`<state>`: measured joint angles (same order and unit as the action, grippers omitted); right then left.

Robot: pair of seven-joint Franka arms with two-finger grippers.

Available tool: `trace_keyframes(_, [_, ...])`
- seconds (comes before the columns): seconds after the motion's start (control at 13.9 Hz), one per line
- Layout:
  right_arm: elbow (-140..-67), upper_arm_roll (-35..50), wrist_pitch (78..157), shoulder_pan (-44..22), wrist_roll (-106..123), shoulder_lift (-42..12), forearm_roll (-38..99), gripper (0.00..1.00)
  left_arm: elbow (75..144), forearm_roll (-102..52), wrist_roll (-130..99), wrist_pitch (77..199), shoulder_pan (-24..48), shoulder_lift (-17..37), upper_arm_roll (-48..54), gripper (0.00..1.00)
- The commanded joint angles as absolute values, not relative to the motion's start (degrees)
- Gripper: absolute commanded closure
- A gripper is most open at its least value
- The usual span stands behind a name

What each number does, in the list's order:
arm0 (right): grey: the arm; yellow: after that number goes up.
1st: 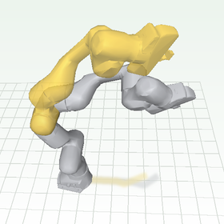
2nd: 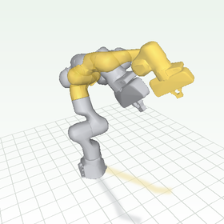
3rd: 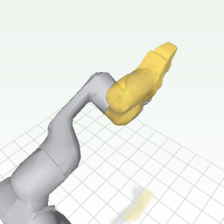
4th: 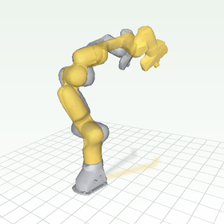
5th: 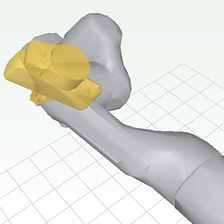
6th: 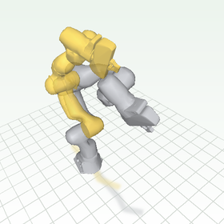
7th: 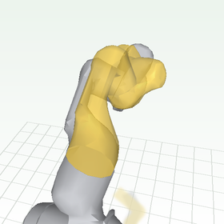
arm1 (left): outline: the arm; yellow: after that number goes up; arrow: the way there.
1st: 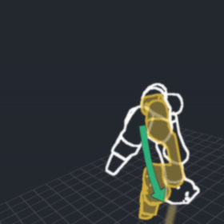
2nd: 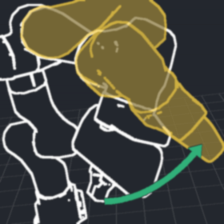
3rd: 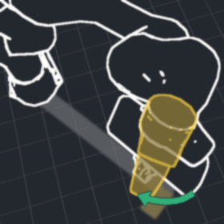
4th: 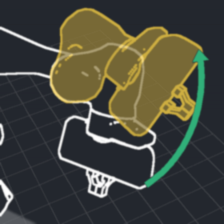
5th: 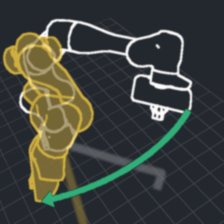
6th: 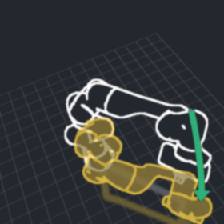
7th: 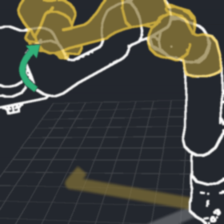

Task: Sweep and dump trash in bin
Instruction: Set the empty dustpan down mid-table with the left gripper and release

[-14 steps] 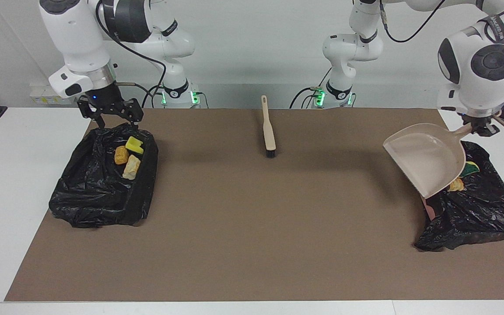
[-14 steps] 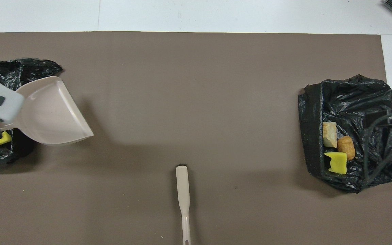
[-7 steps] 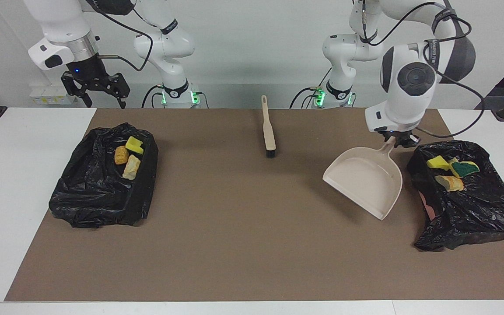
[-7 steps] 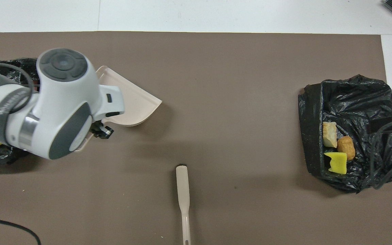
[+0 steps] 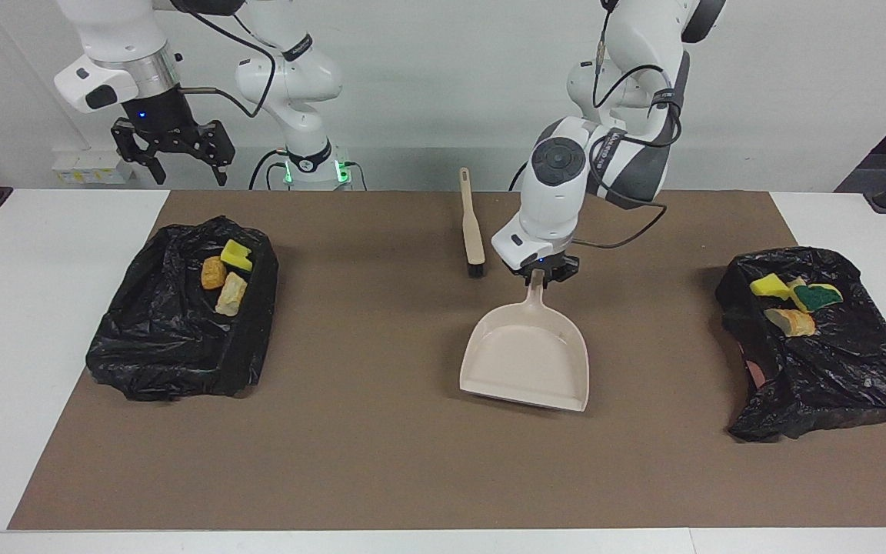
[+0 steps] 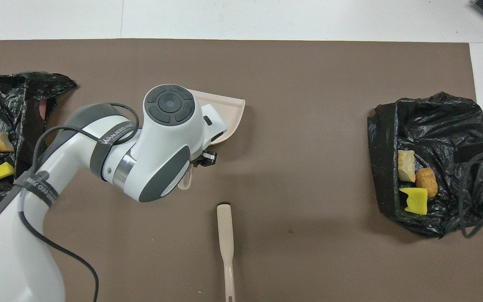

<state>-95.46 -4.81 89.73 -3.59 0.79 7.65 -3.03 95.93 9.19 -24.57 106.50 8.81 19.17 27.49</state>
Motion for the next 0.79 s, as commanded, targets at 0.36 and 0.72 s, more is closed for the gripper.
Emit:
trace_keyframes(0.36, [-95.36, -4.39, 88.68, -2.55, 3.25, 7.82, -2.02, 0.00, 92.64, 8.17, -35.33, 115.04, 12.30, 24.26, 27.33, 1.00])
trace_keyframes(0.72, [-95.36, -4.13, 88.51, -2.81, 2.99, 7.91, -2.11, 0.00, 91.23, 8.35, -36.47, 114.78, 13.18, 26.63, 27.25, 1.00])
